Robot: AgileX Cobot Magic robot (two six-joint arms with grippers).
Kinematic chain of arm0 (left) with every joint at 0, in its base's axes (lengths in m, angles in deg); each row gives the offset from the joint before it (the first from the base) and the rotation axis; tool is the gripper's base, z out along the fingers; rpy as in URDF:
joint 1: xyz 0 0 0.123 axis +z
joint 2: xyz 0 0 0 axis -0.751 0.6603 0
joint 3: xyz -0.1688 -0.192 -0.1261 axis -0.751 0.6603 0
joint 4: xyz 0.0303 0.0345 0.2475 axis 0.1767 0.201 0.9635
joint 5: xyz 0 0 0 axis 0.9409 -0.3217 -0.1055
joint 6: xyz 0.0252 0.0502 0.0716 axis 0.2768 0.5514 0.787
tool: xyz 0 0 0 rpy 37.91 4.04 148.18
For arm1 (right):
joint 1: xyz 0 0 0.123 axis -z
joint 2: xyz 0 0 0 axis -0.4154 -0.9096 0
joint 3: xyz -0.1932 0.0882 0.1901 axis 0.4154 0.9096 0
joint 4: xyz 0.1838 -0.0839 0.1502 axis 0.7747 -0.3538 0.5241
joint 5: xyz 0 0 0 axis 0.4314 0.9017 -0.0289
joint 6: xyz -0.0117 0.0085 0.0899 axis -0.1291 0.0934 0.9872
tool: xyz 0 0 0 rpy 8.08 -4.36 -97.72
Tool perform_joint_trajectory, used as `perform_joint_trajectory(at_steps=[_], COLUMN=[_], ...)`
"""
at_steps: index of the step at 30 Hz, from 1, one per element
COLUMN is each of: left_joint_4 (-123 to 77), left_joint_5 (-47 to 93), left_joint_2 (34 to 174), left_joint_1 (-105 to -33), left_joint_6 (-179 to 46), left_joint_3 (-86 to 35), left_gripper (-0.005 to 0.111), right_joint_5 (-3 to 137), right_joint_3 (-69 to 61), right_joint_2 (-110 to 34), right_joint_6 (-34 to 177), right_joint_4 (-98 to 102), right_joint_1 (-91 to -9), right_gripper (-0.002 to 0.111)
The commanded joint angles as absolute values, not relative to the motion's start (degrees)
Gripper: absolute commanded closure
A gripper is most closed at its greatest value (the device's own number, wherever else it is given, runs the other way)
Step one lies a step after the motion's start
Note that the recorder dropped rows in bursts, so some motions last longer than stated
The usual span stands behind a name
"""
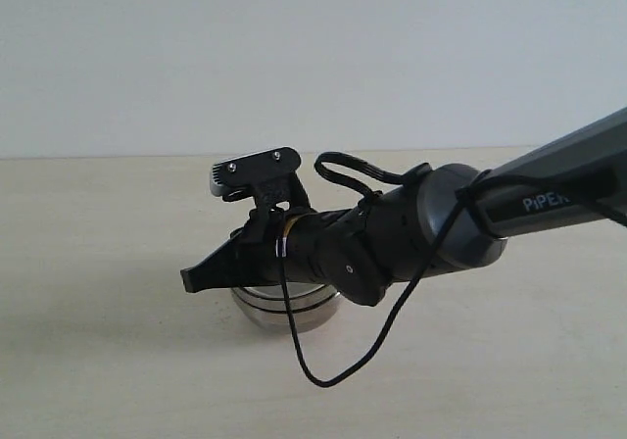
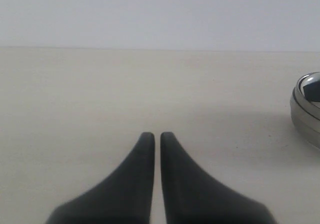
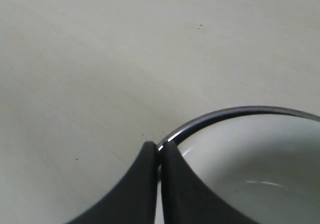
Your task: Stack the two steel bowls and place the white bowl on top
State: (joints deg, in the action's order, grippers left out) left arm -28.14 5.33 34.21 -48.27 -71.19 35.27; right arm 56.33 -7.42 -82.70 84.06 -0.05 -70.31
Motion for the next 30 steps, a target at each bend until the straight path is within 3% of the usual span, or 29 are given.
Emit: perform_joint_trajectory(at_steps=[1, 10, 17, 24, 30], left_joint_4=[-28.1, -28.1, -28.1, -28.1, -28.1], left_joint_5=[5.7, 5.7, 5.7, 5.7, 5.7], left_joint_2=[34.0, 34.0, 34.0, 34.0, 34.0], left_joint_1=[-48.6, -48.6, -48.6, -48.6, -48.6], left_joint_6=[-71.5, -71.5, -71.5, -71.5, -71.5], left_joint_3=[35.4, 35.4, 35.4, 35.4, 35.4], left_gripper=[0.103, 0.103, 0.103, 0.103, 0.103], right_joint_5=[57.5, 64.6, 78.8, 62.9, 61.8], right_joint_3=[-8.9, -9.2, -8.4, -2.8, -2.7], right_joint_2=[-81.1, -74.3, -73.3, -75.2, -78.0], right_joint_6=[83.9, 78.6, 78.5, 80.7, 81.2], right_joint_4=[-0.2, -0.2, -0.2, 0.1, 0.1], right_joint_1=[-70.4, -70.1, -61.9, -59.0, -59.0], right_gripper=[0.108, 0.108, 0.108, 0.108, 0.108])
